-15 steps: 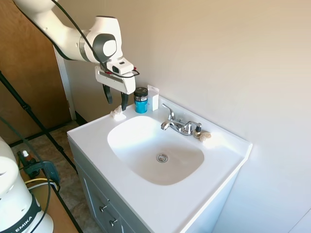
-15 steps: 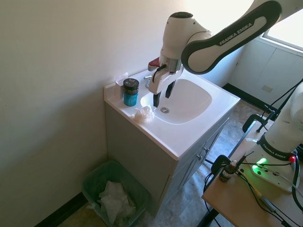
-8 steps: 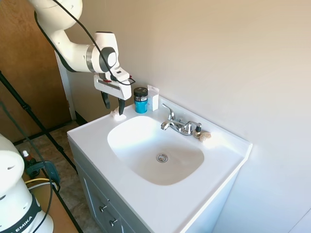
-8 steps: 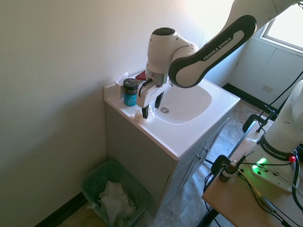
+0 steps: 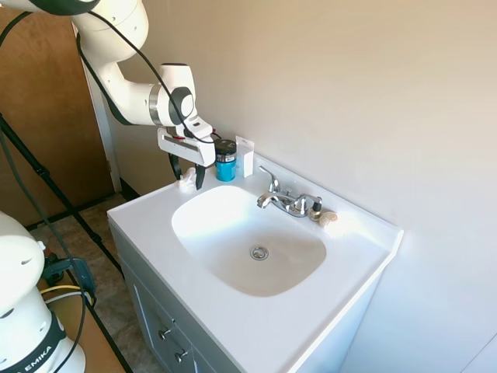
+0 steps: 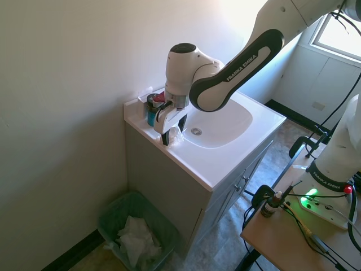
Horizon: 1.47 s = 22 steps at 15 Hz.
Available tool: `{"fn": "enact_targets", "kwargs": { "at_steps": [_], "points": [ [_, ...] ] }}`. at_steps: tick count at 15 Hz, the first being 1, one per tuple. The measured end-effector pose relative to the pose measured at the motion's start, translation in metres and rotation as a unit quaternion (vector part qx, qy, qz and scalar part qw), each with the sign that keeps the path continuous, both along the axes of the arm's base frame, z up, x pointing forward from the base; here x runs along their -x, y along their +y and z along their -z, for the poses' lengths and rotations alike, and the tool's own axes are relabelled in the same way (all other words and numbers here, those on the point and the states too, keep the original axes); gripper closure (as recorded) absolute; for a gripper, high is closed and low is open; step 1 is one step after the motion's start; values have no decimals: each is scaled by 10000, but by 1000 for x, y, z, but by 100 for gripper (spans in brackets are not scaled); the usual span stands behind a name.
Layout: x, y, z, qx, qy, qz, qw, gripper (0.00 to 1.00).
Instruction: Throw the tissue in the trash bin
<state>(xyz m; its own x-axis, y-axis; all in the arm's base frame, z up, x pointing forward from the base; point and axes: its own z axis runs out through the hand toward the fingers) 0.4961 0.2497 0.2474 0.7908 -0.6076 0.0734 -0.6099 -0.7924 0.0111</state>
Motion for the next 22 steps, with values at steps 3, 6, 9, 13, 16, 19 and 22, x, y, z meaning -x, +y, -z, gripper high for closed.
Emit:
{"fn": "enact_targets", "kwargs": {
  "at_steps": [3,6,9,13,16,19,22],
  "points": [
    [-1,0,-1,4,-15,7,10000,100],
    [-2,-1,-1,8,-20,23,10000,100],
    [-3,0,-3,10,-28,22,10000,100],
    [-3,7,-7,41,-7,67,10000,100],
    [-4,10,-10,56,0,113,9999,100],
    [-6,23,-26,31,-91,89,9999,100],
    [-2,54,-51,15,-186,36,9998,100]
  ]
}}
